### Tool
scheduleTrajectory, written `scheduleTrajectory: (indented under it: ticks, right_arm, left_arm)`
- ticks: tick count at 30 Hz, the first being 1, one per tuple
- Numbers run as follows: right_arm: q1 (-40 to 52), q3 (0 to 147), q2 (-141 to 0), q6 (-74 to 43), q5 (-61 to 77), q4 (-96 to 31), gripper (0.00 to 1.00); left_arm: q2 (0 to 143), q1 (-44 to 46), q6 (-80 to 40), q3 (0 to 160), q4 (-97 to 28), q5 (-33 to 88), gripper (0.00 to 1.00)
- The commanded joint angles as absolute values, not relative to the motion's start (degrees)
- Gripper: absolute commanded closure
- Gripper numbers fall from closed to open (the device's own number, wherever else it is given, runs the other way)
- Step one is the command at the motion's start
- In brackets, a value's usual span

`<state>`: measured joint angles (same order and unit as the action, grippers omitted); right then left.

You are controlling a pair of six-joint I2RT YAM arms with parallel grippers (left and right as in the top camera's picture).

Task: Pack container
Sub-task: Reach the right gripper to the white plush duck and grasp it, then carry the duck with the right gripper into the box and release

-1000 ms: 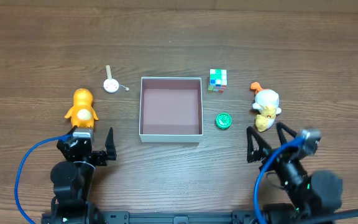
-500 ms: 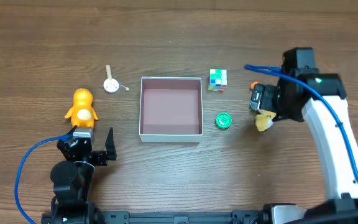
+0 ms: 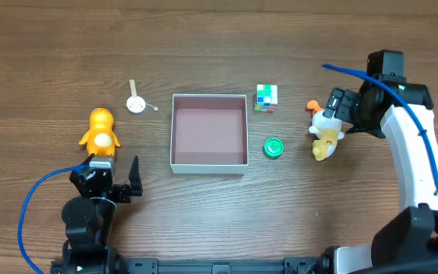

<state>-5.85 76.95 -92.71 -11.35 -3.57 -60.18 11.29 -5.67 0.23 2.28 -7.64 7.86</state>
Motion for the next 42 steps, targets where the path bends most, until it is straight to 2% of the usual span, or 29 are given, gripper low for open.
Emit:
scheduleTrajectory:
  ticks: [1, 9, 24, 26, 27, 28, 29, 31, 33, 34, 37, 40, 42]
  right_arm:
    - [-5.7, 78.6, -96.5, -11.7, -2.2, -58.3, 0.0]
    - [-5.8, 78.5, -103.9, -11.7, -2.2, -53.7, 0.0]
    - [-5.8, 76.9, -111.7, -7.2, 1.0, -53.6, 0.0]
    - [-5.8, 76.9, -111.7, -7.2, 1.0, -53.6, 0.14]
    - [-5.7, 76.9, -111.7, -7.2, 1.0, -53.6, 0.3]
    - [-5.8, 76.9, -111.7, -7.3, 1.0, -53.6, 0.37]
    - [-5.7, 77.0, -111.7, -7.4, 1.0, -53.6, 0.51]
    - [-5.7, 77.0, -111.7, -7.5, 1.0, -53.6, 0.6]
    - [-5.7, 77.7, -111.7, -7.7, 1.0, -54.6, 0.62]
    - [-5.7, 79.6, -111.7, -7.7, 1.2, -56.8, 0.68]
    - [-5.7, 88.6, -111.5, -7.7, 2.1, -65.6, 0.76]
    - [-4.9, 101.2, -111.3, -7.7, 8.1, -76.0, 0.8]
    - [-1.2, 109.1, -110.6, -7.6, 9.3, -82.0, 0.8]
  left_arm:
    - [11.2, -6.0, 1.3, 2.0, -7.4, 7.4, 0.0]
    - [11.2, -6.0, 1.3, 2.0, -7.4, 7.5, 0.0]
    - [11.2, -6.0, 1.3, 2.0, -7.4, 7.4, 0.0]
    - [11.2, -6.0, 1.3, 2.0, -7.4, 7.4, 0.0]
    - [11.2, -6.0, 1.3, 2.0, -7.4, 7.4, 0.0]
    - [11.2, -6.0, 1.3, 2.0, -7.4, 7.4, 0.0]
    - [11.2, -6.0, 1.3, 2.0, -7.4, 7.4, 0.0]
    - [11.2, -6.0, 1.3, 2.0, -7.4, 7.4, 0.0]
    - [11.2, -6.0, 1.3, 2.0, -7.4, 7.4, 0.0]
    - [11.2, -6.0, 1.3, 2.0, -7.4, 7.4, 0.0]
    - [11.2, -6.0, 1.3, 2.0, -7.4, 7.4, 0.0]
    - [11.2, -6.0, 1.3, 2.0, -7.4, 7.4, 0.0]
    - [11.2, -6.0, 1.3, 2.0, -7.4, 7.4, 0.0]
